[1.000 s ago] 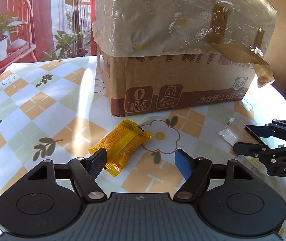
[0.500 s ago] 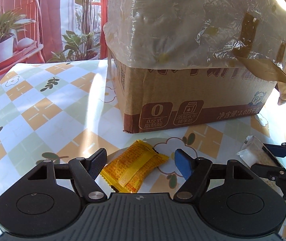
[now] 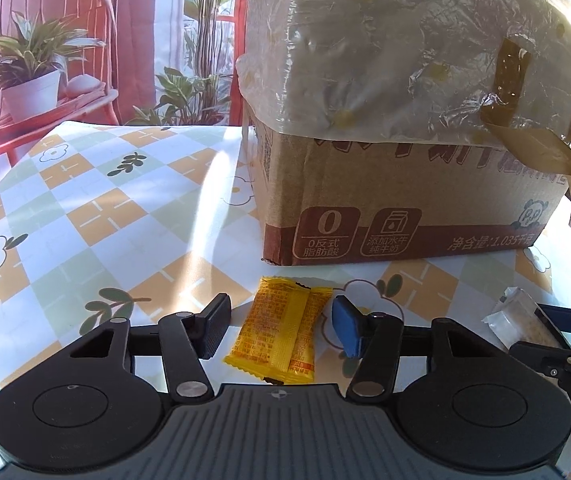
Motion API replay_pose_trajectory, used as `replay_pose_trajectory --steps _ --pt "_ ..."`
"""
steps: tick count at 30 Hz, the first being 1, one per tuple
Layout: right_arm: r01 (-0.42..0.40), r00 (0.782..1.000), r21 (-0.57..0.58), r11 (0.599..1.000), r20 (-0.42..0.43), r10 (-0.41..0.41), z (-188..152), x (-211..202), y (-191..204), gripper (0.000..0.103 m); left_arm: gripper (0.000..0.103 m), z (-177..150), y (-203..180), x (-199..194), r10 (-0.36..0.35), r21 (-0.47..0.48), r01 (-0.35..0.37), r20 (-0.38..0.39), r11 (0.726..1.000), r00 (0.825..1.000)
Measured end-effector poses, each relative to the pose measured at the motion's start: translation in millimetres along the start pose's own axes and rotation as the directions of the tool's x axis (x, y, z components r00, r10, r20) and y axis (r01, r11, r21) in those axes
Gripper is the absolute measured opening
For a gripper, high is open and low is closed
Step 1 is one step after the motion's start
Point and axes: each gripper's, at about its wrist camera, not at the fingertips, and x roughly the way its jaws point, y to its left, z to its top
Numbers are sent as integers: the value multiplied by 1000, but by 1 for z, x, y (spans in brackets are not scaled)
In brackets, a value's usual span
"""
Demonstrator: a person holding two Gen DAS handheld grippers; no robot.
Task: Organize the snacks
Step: 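Grasp the cracker packet with the right gripper while the left grasps the yellow wafer packet, then lift both held packets and carry them over the box opening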
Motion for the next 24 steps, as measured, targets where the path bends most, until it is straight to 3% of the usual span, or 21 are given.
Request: replay_pose_trajectory --steps 1,2,12,20,24 --pt "0 1000 0 1000 0 0 0 0 0 51 41 0 -2 -1 16 14 -16 -2 1000 1000" --pt "0 1000 0 1000 0 0 0 0 0 51 37 -1 -3 -4 26 16 -26 -7 1000 1000" --pt "13 1000 -26 1000 -4 -13 0 1 3 51 35 -27 -15 -55 19 -176 -13 36 984 999" --pt "50 997 -103 993 -45 -55 1 0 15 53 35 -40 -34 -83 6 -128 3 70 992 998" --pt "46 997 -76 996 -59 -51 -2 -7 13 53 35 -45 -41 -89 -9 -118 17 70 993 997"
